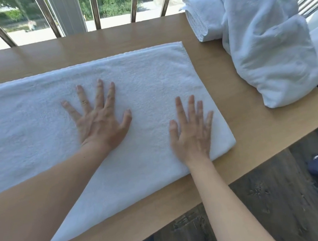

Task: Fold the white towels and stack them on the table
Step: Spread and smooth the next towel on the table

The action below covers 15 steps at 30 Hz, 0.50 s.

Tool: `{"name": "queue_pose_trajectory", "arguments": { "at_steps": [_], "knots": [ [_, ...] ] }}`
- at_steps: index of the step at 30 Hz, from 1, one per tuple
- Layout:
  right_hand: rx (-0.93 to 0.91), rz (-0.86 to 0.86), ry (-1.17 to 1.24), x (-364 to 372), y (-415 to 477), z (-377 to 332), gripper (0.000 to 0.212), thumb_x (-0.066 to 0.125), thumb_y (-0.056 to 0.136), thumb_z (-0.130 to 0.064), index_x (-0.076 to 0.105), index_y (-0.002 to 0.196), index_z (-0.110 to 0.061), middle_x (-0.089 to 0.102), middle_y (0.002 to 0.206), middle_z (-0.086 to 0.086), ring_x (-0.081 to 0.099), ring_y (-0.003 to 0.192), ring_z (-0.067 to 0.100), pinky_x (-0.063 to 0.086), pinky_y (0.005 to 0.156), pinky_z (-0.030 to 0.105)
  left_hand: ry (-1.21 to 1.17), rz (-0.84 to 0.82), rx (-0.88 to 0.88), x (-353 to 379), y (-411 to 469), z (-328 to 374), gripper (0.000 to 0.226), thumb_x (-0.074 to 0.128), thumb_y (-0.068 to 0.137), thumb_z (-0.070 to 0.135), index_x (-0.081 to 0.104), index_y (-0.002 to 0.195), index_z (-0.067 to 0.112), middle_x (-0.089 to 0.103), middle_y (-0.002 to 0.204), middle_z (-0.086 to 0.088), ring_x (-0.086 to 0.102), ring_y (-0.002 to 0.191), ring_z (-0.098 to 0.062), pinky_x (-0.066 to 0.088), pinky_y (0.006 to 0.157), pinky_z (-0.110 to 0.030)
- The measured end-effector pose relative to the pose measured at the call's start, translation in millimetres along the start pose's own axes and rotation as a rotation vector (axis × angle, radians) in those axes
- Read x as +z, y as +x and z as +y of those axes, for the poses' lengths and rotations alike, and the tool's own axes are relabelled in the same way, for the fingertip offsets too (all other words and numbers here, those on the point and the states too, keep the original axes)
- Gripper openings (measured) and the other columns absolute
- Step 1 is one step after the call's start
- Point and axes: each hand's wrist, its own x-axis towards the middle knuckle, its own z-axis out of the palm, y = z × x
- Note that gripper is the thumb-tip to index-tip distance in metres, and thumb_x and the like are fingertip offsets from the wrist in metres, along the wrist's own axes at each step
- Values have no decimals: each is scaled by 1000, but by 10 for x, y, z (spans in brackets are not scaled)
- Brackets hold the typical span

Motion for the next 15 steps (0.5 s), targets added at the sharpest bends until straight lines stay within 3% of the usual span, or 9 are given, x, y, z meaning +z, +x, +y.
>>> {"name": "queue_pose_trajectory", "arguments": {
  "at_steps": [3, 8, 11, 15],
  "knots": [
    [-234, -73, 9, 142, -80, -330, 59, 21, 103, -51, 6, 160, -40, -5, 169, -2, -9, 155, 21, -7, 124, 50, -6, -10, 11, 0, 5, -12, 83, 16, 88, 74, 1, 160, 36, -2, 169, 6, -13, 152, -39, -9, 113, -74],
    [17, -146, -65, 6, 304, 193, 59, 5, 101, -57, -11, 156, -45, -19, 167, -8, -22, 151, 13, -12, 123, 46, 15, -8, 12, 14, 8, -12, 82, 14, 89, 73, 1, 160, 35, -1, 169, 6, -12, 153, -40, -9, 113, -74],
    [156, -110, -49, -56, 407, 141, 58, 10, 104, -48, -8, 158, -39, -17, 167, -3, -18, 153, 18, -10, 123, 49, 27, -29, 14, 11, 10, 8, 80, 12, 90, 71, -2, 160, 34, -3, 169, 5, -14, 152, -41, -10, 113, -73],
    [-60, -22, 94, -12, 230, -486, 59, 19, 104, -36, 4, 160, -35, -8, 169, 0, -12, 155, 20, -14, 123, 45, -90, -45, 33, -71, -15, 3, 69, 22, 101, 51, 4, 161, 22, -4, 169, 2, -11, 154, -31, -11, 117, -66]
  ]
}}
